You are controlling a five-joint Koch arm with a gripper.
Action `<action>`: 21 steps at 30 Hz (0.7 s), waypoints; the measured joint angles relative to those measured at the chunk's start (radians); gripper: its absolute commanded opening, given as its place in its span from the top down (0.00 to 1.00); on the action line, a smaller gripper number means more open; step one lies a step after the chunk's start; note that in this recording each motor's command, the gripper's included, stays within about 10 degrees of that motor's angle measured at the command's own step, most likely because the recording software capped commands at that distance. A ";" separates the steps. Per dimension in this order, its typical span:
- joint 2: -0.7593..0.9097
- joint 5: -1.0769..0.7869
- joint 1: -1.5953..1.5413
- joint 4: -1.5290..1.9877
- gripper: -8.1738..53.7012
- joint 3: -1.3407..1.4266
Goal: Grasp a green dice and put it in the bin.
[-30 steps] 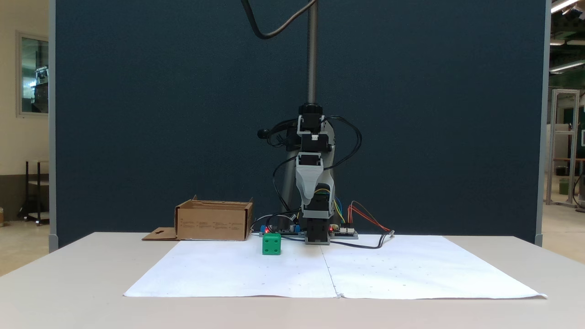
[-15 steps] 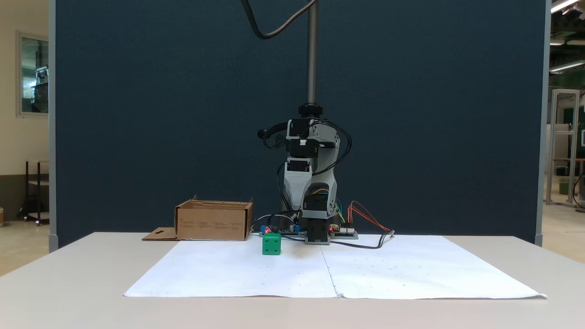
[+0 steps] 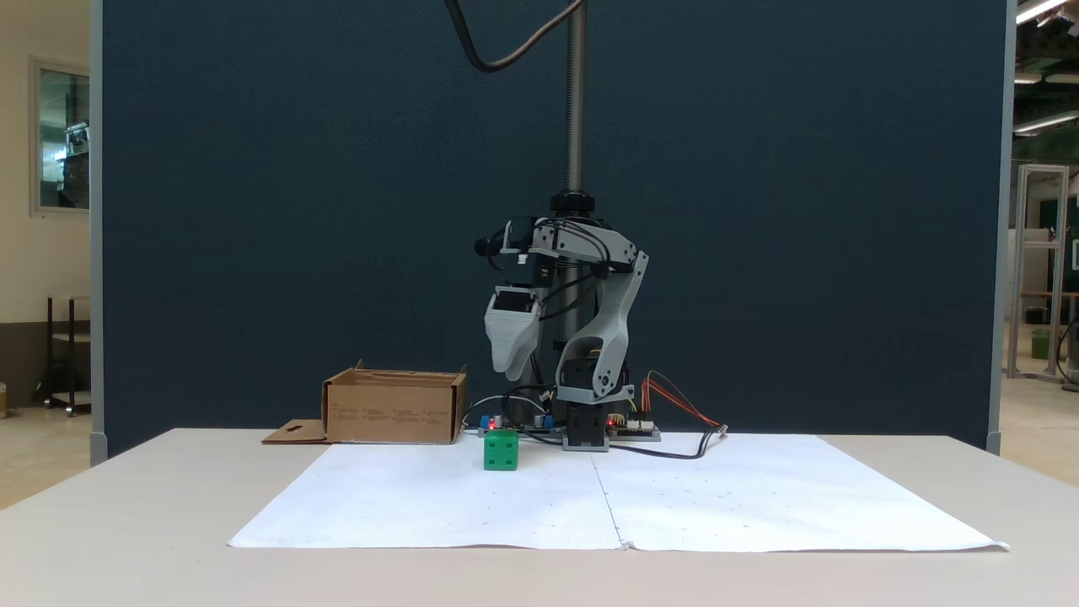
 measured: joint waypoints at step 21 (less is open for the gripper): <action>-0.044 -0.158 0.064 0.124 0.13 -0.002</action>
